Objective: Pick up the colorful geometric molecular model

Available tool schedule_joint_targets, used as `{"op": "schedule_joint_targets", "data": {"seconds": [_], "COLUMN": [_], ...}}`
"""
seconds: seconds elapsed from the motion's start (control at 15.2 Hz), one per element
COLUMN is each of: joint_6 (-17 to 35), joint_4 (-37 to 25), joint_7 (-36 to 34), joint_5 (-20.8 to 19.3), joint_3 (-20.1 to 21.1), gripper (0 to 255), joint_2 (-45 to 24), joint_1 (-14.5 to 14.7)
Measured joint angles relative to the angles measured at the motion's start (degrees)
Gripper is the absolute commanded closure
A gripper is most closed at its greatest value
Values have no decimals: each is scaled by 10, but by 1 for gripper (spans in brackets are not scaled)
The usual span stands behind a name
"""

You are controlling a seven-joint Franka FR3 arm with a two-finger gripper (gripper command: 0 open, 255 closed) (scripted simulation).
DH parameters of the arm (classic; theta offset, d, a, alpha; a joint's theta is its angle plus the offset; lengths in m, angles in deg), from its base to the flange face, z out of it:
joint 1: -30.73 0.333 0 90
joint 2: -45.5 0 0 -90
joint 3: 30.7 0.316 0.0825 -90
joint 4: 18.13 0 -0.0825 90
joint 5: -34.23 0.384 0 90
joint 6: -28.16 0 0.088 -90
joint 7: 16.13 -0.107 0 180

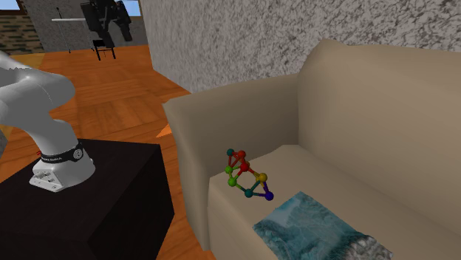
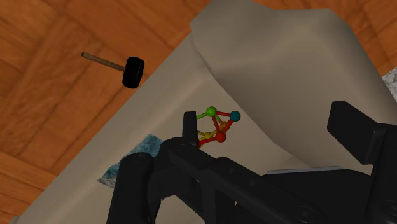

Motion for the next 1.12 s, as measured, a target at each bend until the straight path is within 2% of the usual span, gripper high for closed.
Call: {"op": "schedule_joint_targets", "data": {"seconds": [0.13,0.59,1.12], "joint_6": [8,111,235], "joint_4": [1,20,3], "joint_7": [3,26,49], "joint_5": [-1,-11,-25], "joint_3": [-1,-1,1], "gripper": [0,0,0], "joint_2": [-9,-103,-256], "joint_1": [0,-3,-8]}}
